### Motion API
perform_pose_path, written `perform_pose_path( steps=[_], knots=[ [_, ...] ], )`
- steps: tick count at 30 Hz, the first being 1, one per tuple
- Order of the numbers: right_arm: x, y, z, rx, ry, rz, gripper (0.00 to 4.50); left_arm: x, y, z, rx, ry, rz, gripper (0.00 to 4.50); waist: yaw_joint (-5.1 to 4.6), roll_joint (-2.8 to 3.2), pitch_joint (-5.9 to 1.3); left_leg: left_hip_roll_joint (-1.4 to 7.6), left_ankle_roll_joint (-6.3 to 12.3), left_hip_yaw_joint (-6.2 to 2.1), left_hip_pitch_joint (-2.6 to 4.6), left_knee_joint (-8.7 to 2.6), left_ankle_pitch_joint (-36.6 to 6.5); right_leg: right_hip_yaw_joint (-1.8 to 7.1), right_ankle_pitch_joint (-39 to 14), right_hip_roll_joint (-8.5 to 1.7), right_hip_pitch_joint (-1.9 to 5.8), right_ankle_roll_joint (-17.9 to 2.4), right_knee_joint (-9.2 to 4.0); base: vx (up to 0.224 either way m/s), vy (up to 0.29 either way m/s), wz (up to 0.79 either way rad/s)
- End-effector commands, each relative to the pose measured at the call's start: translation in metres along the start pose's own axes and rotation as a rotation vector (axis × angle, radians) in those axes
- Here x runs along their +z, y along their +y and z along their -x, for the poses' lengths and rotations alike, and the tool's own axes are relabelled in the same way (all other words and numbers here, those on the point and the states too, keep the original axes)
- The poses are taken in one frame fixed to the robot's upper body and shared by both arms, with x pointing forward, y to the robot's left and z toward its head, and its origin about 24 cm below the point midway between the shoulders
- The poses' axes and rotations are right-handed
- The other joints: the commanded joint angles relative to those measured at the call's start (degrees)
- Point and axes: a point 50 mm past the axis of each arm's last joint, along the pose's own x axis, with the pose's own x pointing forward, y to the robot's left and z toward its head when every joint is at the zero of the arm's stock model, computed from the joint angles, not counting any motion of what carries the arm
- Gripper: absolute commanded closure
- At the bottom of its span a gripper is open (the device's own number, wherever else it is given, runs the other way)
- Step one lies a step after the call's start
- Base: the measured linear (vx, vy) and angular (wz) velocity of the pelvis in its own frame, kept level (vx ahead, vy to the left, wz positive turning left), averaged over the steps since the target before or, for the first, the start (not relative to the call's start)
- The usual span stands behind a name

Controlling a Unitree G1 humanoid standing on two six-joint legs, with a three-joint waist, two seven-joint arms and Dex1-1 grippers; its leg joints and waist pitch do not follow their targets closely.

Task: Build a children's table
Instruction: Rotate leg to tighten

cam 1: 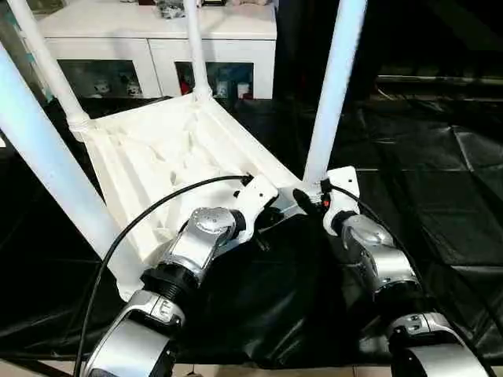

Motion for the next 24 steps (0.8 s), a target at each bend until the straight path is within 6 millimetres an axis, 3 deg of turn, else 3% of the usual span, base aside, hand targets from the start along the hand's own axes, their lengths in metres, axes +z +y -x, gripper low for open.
perform_pose_path(
  steps=[1, 2, 6, 7, 11, 16, 18, 24],
  knots=[
    [-0.002, 0.02, -0.003, 0.133, -0.005, -0.005, 0.94, 0.005, -0.008, -0.005, -0.054, -0.04, 0.012, 4.5, 0.08, -1.37, -3.07, 1.77, 3.73, -0.55, -0.2, -4.13, -10.81, 2.41, -17.02, -3.65, 2.69, -10.31, -5.18, 0.0, 0.0, 0.0],
    [-0.002, 0.02, -0.003, 0.133, -0.006, -0.004, 0.69, 0.005, -0.008, -0.005, -0.054, -0.04, 0.011, 4.5, 0.14, -1.25, -3.07, 1.8, 3.83, -0.55, -0.22, -4.11, -10.5, 2.4, -16.59, -3.7, 2.7, -10.59, -5.1, 0.0, 0.0, 0.0],
    [0.009, 0.009, 0.01, 0.327, 0.014, 0.112, 0.5, 0.002, 0.003, 0.011, -0.111, -0.035, -0.019, 4.5, 0.37, -1.41, -3.15, 1.82, 4.96, -0.46, -0.3, -3.9, -9.25, 2.4, -14.5, -3.62, 2.95, -10.91, -4.92, 0.0, 0.0, 0.0],
    [0.009, 0.006, 0.017, 0.407, 0.035, 0.173, 0.5, 0.001, 0.005, 0.017, -0.151, -0.034, -0.039, 4.5, 0.35, -1.12, -3.17, 1.87, 5.32, -0.49, -0.36, -3.89, -8.78, 2.41, -13.01, -3.63, 2.9, -11.46, -4.73, 0.0, 0.0, 0.0],
    [0.008, -0.002, 0.031, 0.537, 0.088, 0.269, 0.5, -0.002, 0.009, 0.029, -0.235, -0.025, -0.061, 4.5, 0.49, -1.21, -3.27, 1.99, 6.29, -0.48, -0.66, -3.65, -7.73, 2.29, -11.23, -3.66, 3.01, -12.31, -4.46, 0.0, 0.0, 0.0],
    [0.011, -0.009, 0.044, 0.646, 0.128, 0.305, 0.5, -0.003, 0.009, 0.05, -0.403, -0.03, -0.104, 4.5, 0.4, -1.03, -3.51, 2.44, 6.65, -0.48, -0.36, -3.54, -5.66, 2.36, -5.17, -3.54, 2.87, -15.22, -3.52, 0.0, 0.0, 0.0],
    [0.011, -0.01, 0.045, 0.67, 0.138, 0.315, 0.5, -0.003, 0.009, 0.054, -0.424, -0.034, -0.094, 4.5, 0.62, -1.27, -3.47, 2.5, 7.03, -0.28, -0.26, -3.44, -5.7, 2.38, -3.35, -3.55, 2.75, -16.47, -3.32, 0.0, 0.0, 0.0],
    [0.011, -0.006, 0.046, 0.725, 0.142, 0.297, 0.5, -0.007, 0.007, 0.058, -0.444, -0.034, -0.085, 4.5, 1.55, -1.53, -3.27, 2.47, 6.13, -0.23, -0.21, -3.57, -6.35, 2.46, -5.65, -3.6, 2.78, -15.61, -3.48, 0.0, 0.0, 0.0]
  ],
)
